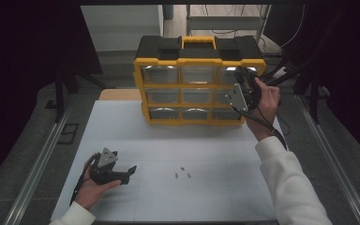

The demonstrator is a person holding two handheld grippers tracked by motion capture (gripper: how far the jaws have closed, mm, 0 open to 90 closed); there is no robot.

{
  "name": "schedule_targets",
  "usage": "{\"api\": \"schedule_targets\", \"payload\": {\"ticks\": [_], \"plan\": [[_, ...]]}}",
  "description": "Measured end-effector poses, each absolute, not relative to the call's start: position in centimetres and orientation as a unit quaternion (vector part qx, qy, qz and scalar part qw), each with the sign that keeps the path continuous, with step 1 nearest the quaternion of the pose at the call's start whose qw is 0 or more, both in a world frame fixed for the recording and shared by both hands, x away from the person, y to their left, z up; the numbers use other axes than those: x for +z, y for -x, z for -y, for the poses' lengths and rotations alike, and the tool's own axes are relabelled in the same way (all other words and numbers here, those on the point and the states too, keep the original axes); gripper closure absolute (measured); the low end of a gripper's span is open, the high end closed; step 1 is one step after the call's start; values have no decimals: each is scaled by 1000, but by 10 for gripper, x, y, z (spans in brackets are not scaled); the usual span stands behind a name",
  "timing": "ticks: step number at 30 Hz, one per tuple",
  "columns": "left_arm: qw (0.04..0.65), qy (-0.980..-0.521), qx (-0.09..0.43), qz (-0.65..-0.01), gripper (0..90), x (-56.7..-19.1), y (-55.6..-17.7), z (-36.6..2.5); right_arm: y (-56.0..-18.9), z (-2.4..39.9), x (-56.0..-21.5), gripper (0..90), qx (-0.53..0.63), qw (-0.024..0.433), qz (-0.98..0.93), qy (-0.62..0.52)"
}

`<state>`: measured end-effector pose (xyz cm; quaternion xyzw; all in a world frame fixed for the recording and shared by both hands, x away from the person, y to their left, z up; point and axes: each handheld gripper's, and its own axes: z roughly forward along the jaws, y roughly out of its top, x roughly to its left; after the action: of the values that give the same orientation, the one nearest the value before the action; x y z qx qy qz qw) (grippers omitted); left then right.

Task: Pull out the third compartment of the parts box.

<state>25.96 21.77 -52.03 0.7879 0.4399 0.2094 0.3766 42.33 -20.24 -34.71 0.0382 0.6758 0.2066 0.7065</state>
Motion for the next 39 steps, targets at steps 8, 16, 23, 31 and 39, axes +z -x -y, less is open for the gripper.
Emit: {"api": "schedule_targets", "payload": {"ticks": [8, 16, 23, 31, 39], "plan": [[376, -788, 210, -440, 84, -520, -260, -218, -420, 203, -349, 722, 204, 712, -671, -30], [377, -788, 209, -440, 84, -520, -260, -217, -416, 204, -348, 722, 207, 711, -672, -29], [376, -788, 210, -439, 84, -520, -259, -217, -410, 205, -350, 723, 208, 713, -669, -28], [376, -788, 211, -439, 84, -520, -259, -217, -404, 206, -351, 722, 213, 717, -663, -25], [377, -788, 209, -440, 84, -520, -259, -217, -398, 207, -352, 722, 214, 719, -661, -22]]}}
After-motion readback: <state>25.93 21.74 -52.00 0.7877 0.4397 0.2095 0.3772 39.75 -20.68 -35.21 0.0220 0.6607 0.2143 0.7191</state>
